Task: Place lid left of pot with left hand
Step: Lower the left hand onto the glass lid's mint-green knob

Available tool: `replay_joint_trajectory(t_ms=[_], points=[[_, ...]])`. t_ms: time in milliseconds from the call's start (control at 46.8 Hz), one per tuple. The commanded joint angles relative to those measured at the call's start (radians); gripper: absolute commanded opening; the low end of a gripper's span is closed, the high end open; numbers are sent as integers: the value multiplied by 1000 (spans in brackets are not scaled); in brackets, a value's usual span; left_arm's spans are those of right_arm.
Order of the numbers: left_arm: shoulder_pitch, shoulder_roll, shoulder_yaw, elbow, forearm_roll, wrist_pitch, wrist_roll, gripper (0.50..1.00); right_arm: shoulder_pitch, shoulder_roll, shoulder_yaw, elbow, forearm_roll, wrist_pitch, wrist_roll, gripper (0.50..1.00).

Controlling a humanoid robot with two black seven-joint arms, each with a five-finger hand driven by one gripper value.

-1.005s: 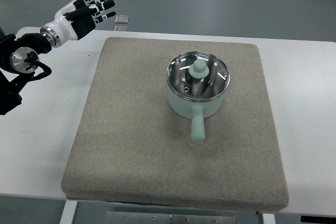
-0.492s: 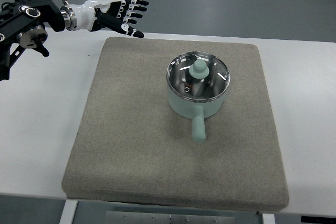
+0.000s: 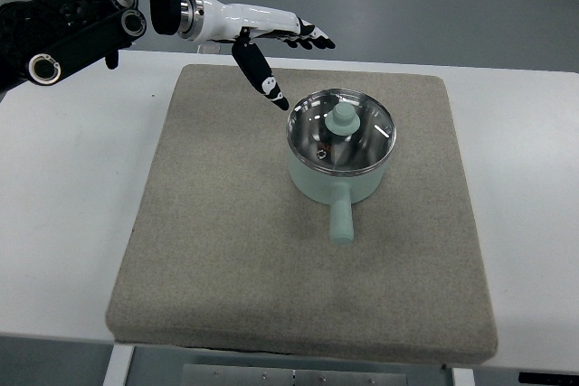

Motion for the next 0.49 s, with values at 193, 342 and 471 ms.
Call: replay_joint_trajectory(t_ms=[193,342,471], points=[[-134,-126,144,27,45,5,0,992,0,0,0,0,0,0,-1,924],[-156,-166,160,31,55,9,1,988,0,0,0,0,0,0,-1,924],[-151,-210,155,63,150,19,3,988,0,0,0,0,0,0,-1,924]])
